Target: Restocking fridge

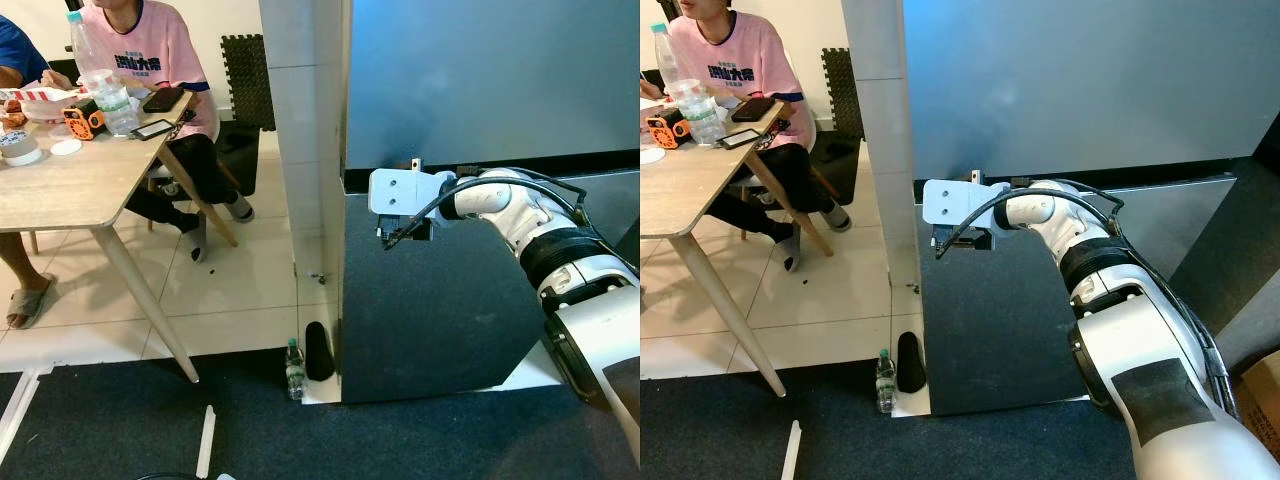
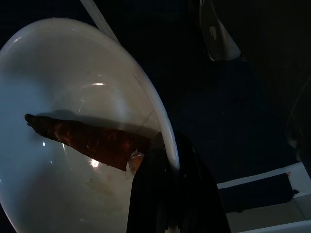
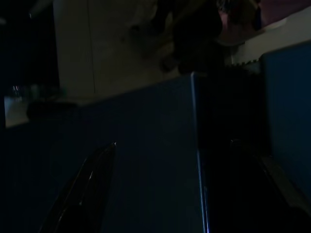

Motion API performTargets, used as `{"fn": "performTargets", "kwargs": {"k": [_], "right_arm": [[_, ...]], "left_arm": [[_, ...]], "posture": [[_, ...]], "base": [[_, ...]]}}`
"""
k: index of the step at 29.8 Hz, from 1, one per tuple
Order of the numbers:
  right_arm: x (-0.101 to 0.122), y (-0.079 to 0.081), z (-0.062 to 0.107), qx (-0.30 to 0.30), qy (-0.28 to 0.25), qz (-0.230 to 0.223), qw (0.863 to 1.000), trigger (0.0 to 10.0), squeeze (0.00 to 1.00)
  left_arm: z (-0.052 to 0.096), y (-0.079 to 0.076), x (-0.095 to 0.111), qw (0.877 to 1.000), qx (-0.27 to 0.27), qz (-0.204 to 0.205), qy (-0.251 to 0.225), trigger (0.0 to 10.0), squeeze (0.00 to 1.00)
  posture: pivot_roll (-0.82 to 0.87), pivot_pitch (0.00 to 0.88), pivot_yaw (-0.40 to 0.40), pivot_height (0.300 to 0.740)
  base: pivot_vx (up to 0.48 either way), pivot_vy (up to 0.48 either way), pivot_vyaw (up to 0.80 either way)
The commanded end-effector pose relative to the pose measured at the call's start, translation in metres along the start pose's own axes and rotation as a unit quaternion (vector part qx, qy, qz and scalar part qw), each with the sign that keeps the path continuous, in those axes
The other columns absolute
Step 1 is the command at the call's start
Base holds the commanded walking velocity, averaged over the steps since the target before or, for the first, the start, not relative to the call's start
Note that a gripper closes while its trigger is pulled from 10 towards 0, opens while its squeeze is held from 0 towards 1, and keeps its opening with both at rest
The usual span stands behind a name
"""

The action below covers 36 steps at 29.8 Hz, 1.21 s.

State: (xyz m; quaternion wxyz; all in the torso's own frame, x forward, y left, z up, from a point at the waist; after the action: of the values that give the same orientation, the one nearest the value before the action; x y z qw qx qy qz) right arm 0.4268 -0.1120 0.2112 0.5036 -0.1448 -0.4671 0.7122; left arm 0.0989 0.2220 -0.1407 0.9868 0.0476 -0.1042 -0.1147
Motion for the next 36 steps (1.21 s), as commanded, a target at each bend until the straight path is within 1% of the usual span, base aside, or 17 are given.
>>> {"fn": "performTargets", "kwargs": {"k": [1, 3, 5, 9, 11, 12, 15, 18, 23, 26, 32, 36], "right_arm": [[-0.002, 0.002, -0.001, 0.006, 0.012, 0.0, 1.0, 10.0, 0.0], [-0.002, 0.009, -0.005, 0.015, 0.014, 0.0, 1.0, 10.0, 0.0], [-0.002, 0.009, -0.005, 0.015, 0.014, 0.0, 1.0, 10.0, 0.0], [-0.001, 0.022, -0.013, 0.035, 0.019, 0.003, 0.999, 10.0, 0.0], [-0.001, 0.027, -0.016, 0.044, 0.025, 0.003, 0.999, 10.0, 0.0], [-0.001, 0.027, -0.016, 0.044, 0.025, 0.003, 0.999, 10.0, 0.0], [-0.001, 0.034, -0.017, 0.065, 0.028, 0.016, 0.997, 10.0, 0.0], [0.002, 0.039, -0.018, 0.087, 0.015, 0.029, 0.996, 10.0, 0.0], [0.005, 0.041, -0.016, 0.115, -0.002, 0.037, 0.993, 10.0, 0.0], [0.006, 0.047, -0.012, 0.15, -0.019, 0.039, 0.988, 10.0, 0.0], [0.007, 0.046, -0.01, 0.159, -0.029, 0.042, 0.986, 10.0, 0.0], [0.012, 0.042, -0.008, 0.153, -0.05, 0.029, 0.986, 10.0, 0.0]], "left_arm": [[0.0, -0.004, -0.003, 1.0, -0.006, 0.008, 0.003, 10.0, 0.0], [0.0, -0.004, -0.003, 1.0, -0.006, 0.007, 0.004, 10.0, 0.0], [0.0, -0.004, -0.003, 1.0, -0.006, 0.007, 0.004, 10.0, 0.0], [0.0, -0.005, -0.003, 1.0, -0.006, 0.005, 0.003, 10.0, 0.0], [0.0, -0.006, -0.004, 1.0, -0.007, 0.004, 0.004, 10.0, 0.0], [0.0, -0.006, -0.004, 1.0, -0.007, 0.004, 0.004, 10.0, 0.0], [-0.001, -0.006, -0.005, 1.0, -0.007, 0.004, 0.005, 10.0, 0.0], [-0.001, -0.007, -0.006, 1.0, -0.007, 0.005, 0.006, 10.0, 0.0], [-0.001, -0.007, -0.007, 1.0, -0.007, 0.005, 0.007, 10.0, 0.0], [-0.001, -0.008, -0.007, 1.0, -0.007, 0.004, 0.007, 10.0, 0.0], [-0.001, -0.007, -0.008, 1.0, -0.006, 0.001, 0.007, 10.0, 0.0], [0.0, -0.007, -0.008, 1.0, -0.005, 0.0, 0.007, 10.0, 0.0]], "posture": [[-0.04, 0.0, -0.018, 0.74], [-0.04, 0.0, -0.018, 0.74], [-0.04, 0.0, -0.018, 0.74], [-0.04, 0.0, -0.021, 0.74], [-0.04, 0.0, -0.022, 0.74], [-0.04, 0.0, -0.022, 0.74], [-0.04, 0.0, -0.024, 0.74], [-0.04, 0.0, -0.024, 0.74], [-0.04, 0.0, -0.024, 0.74], [-0.04, 0.0, -0.022, 0.74], [-0.04, 0.0, -0.017, 0.74], [-0.04, 0.0, -0.017, 0.74]], "base": [[0.0, 0.0, 0.0], [0.0, 0.0, 0.0], [0.0, 0.0, 0.0], [0.0, 0.0, 0.0], [0.0, 0.0, 0.0], [0.0, 0.0, 0.0], [0.0, 0.0, 0.0], [0.0, 0.0, 0.0], [0.0, 0.0, 0.0], [0.0, 0.0, 0.0], [0.0, 0.0, 0.0], [0.0, 0.0, 0.0]]}}
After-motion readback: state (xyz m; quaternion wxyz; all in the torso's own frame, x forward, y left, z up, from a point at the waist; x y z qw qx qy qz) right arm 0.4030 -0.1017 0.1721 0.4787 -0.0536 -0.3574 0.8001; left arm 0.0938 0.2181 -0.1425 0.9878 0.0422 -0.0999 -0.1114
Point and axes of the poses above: a point about 5 cm out from each wrist's last joint towards the gripper, its own z axis pointing back from the gripper into the wrist, its own x axis along the axis of the wrist's last joint, y = z × x, the point moved 3 cm from there along -z, pointing out of the wrist towards the gripper, and after that the axes turned 11 degrees about z, right-handed, at the moved point
